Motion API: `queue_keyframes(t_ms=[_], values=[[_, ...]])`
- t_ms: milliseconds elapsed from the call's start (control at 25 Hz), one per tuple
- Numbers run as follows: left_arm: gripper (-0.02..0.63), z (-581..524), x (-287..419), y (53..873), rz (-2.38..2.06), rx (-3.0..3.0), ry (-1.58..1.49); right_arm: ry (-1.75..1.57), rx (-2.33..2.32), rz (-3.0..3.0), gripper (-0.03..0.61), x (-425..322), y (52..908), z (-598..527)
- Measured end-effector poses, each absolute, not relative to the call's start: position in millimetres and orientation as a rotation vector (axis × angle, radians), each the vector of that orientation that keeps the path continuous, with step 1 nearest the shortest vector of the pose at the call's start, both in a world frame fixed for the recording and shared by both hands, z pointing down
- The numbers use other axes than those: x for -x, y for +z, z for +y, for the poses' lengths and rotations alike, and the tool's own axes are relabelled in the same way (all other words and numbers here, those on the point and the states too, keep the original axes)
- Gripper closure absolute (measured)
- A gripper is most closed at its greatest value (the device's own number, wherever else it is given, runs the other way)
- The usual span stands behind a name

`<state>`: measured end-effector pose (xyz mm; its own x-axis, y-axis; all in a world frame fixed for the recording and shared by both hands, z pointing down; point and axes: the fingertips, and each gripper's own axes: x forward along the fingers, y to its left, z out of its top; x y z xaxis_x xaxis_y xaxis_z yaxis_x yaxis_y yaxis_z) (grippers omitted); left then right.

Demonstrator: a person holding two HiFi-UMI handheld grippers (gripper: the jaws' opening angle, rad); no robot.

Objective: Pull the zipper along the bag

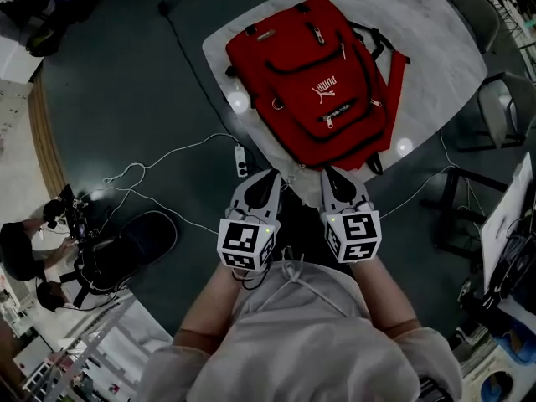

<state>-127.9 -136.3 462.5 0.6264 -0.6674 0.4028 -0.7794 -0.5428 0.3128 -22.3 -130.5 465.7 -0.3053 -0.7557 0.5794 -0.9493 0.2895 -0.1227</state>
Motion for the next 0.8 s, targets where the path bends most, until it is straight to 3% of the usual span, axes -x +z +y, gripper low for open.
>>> queue_keyframes(t_ms=[520,560,640,800], values=[[0.591,-124.9,86.8,576.8,-0.998,-2.257,0.578,0.81,-1.317,-2.011,0.551,11.8,580.1,-135.8],[0.584,-121.7,84.0,582.2,-0.986,-2.249,0.6,0.812,-1.301,-2.009,0.551,11.5,584.3,-136.5],[0.507,-116.3,78.5,592.0,-0.965,-2.221,0.637,0.799,-1.27,-2.009,0.551,12.2,592.1,-139.0],[0.472,-111.4,71.4,612.6,-0.976,-2.154,0.709,0.777,-1.214,-2.01,0.551,14.5,608.9,-141.7]])
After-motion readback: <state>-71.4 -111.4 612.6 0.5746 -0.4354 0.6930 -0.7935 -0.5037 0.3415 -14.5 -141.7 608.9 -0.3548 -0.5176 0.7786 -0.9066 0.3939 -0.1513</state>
